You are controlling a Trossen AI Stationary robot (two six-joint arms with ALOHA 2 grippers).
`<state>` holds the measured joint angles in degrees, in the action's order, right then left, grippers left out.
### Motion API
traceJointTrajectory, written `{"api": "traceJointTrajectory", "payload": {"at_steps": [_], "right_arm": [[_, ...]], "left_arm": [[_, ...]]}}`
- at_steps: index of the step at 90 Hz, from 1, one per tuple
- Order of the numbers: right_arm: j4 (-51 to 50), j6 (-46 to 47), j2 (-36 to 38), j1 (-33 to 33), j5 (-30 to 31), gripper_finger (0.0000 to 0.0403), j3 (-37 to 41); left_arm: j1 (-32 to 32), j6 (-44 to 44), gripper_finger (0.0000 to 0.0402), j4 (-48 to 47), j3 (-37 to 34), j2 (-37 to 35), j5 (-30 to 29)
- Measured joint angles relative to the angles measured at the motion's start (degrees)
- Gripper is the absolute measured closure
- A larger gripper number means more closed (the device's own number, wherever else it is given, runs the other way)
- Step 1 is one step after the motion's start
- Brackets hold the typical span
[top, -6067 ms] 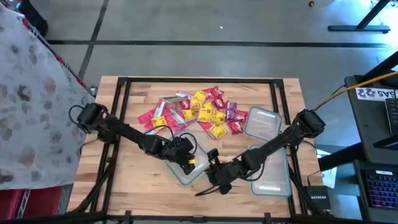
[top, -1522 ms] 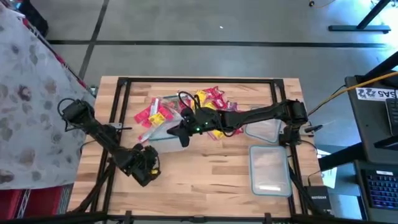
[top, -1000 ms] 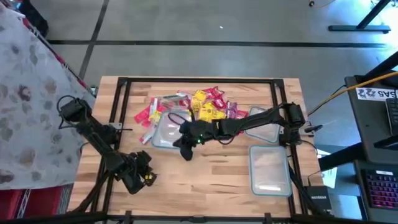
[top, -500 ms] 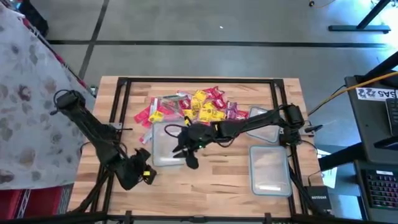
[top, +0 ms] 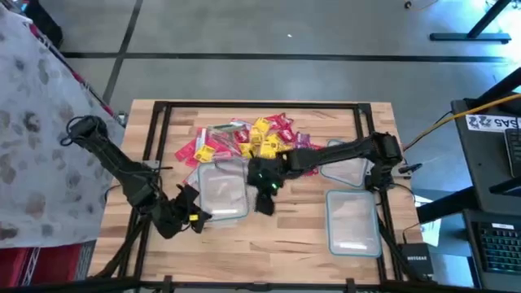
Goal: Sort candy
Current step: Open the rectangular transparent bin
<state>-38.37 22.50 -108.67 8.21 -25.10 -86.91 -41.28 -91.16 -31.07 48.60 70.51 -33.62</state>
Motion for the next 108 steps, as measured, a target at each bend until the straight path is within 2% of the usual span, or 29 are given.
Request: {"api": "traceJointTrajectory", "payload": {"at_steps": [7, 14, 32, 45, 59, 76, 98, 108], "right_arm": [[-4.37, -1.89, -0.04, 1.11, 4.41, 0.0167, 0.05], [-4.39, -1.94, -0.08, 0.08, 7.92, 0.0175, 0.15], [-7.73, -2.54, -0.08, -3.68, 4.09, 0.0204, 0.42], [-11.56, -7.03, -0.08, -6.33, 4.44, 0.0221, 1.18], [-10.11, -9.50, -0.13, -7.92, 3.05, 0.0228, 5.12], [-1.60, -6.12, -0.19, -11.91, -0.46, 0.0229, 11.65], [26.47, 9.38, -0.21, -13.56, -9.03, 0.0229, 23.60], [32.43, 16.38, -0.21, -13.41, -9.92, 0.0229, 26.78]], "left_arm": [[3.24, 2.97, 0.0402, -1.32, 0.43, 0.05, 0.72], [5.67, 5.30, 0.0402, -1.21, 0.53, 0.05, 1.77], [8.86, 8.79, 0.0402, -2.57, 0.53, 0.05, 2.76], [9.80, 8.89, 0.0402, -5.87, 0.53, 0.05, 4.44], [9.95, 3.84, 0.0402, -13.27, 0.53, 0.05, 4.59], [10.37, -0.42, 0.0402, -20.53, 0.50, 0.11, 3.78], [13.56, 1.82, 0.0402, -22.84, 0.48, 0.14, 3.20], [14.44, 3.16, 0.0402, -21.56, 0.48, 0.37, 3.18]]}}
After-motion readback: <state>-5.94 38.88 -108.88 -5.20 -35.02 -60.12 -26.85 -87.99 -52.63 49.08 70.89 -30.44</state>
